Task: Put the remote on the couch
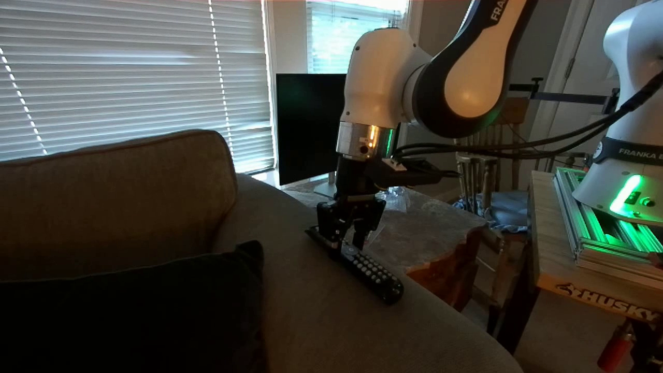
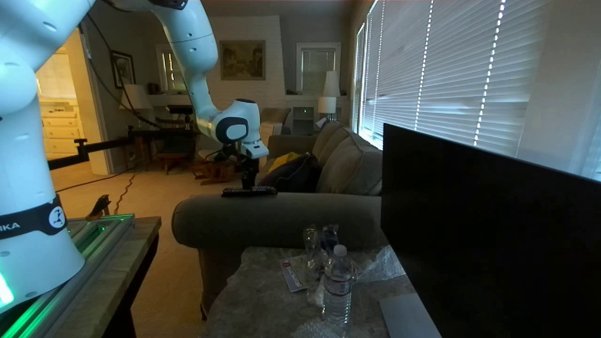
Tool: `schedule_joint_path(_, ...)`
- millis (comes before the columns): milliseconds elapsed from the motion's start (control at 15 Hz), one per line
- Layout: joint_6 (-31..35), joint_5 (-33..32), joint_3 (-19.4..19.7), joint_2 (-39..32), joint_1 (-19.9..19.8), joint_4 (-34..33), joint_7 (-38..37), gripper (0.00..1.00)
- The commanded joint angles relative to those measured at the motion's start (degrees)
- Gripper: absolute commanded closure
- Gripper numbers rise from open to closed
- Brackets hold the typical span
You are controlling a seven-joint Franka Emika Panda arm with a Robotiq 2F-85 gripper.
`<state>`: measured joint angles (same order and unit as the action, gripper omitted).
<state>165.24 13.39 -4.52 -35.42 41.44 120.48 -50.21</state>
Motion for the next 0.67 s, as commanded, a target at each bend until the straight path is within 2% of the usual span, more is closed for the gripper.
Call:
schedule_joint_path(0, -0.61, -1.67, 1.01, -0.74, 1.47, -1.61, -1.57, 0.20)
schedule_joint_path(200, -0.08, -1.71, 0.95, 0.25, 1.77, -0.92, -1.37, 0.02)
schedule_joint_path(400, -0.81, -2.36, 1.40, 2.27, 2.56, 0.32, -1.30, 0.00)
schedule_joint_path(600, -2.53, -3.13, 0.20, 5.09, 1.82, 1.90, 0.77, 0.00)
